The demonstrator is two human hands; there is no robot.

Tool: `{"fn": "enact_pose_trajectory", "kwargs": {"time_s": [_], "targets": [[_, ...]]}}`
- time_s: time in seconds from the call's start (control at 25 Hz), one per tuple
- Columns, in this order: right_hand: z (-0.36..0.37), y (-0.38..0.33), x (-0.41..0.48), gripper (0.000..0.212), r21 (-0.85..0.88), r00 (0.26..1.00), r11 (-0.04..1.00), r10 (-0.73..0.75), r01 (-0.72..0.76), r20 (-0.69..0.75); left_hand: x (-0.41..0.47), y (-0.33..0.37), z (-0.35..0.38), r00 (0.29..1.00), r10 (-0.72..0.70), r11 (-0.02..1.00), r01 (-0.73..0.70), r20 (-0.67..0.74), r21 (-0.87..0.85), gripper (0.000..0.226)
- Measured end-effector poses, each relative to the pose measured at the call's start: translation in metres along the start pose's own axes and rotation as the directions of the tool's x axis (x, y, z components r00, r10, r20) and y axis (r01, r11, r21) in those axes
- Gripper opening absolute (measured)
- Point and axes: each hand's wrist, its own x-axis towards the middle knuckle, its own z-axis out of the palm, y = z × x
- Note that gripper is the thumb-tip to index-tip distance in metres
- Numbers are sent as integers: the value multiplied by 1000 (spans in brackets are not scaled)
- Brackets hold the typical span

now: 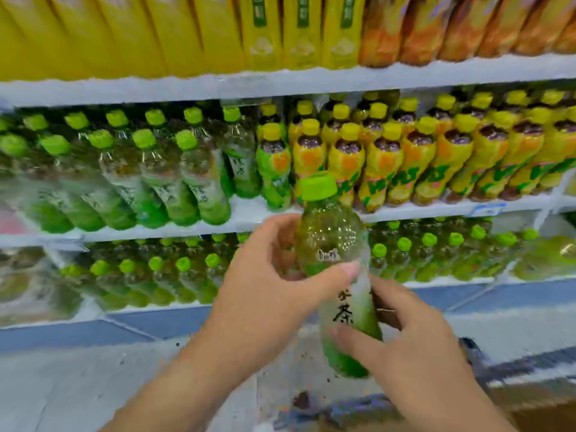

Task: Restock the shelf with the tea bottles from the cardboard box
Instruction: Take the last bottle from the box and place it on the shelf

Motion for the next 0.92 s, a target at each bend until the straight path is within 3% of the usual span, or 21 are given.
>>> {"fn": "enact_pose_trajectory", "kwargs": {"time_s": [0.24, 0.36, 0.56, 0.76, 0.92], "targets": [[99, -22, 124, 35, 102, 993, 989, -104, 109, -53, 100, -31, -97, 979, 202, 962, -196, -16, 189, 46], [133, -22, 173, 34, 104, 986, 981, -160, 164, -49, 137, -55, -121, 948, 314, 911, -285, -51, 298, 61], [170, -12, 228, 28, -105, 949, 963, -265, 249, -170, 175, -89, -137, 933, 337, 878, -262, -129, 400, 70], [190, 2, 246, 25, -112, 917, 951, -307, 287, -254, 184, -96, -122, 929, 337, 848, -229, -153, 478, 77], [195, 5, 249, 4, -137, 912, 957, -284, 254, -296, 181, -99, -115, 934, 334, 827, -224, -130, 517, 81]]}}
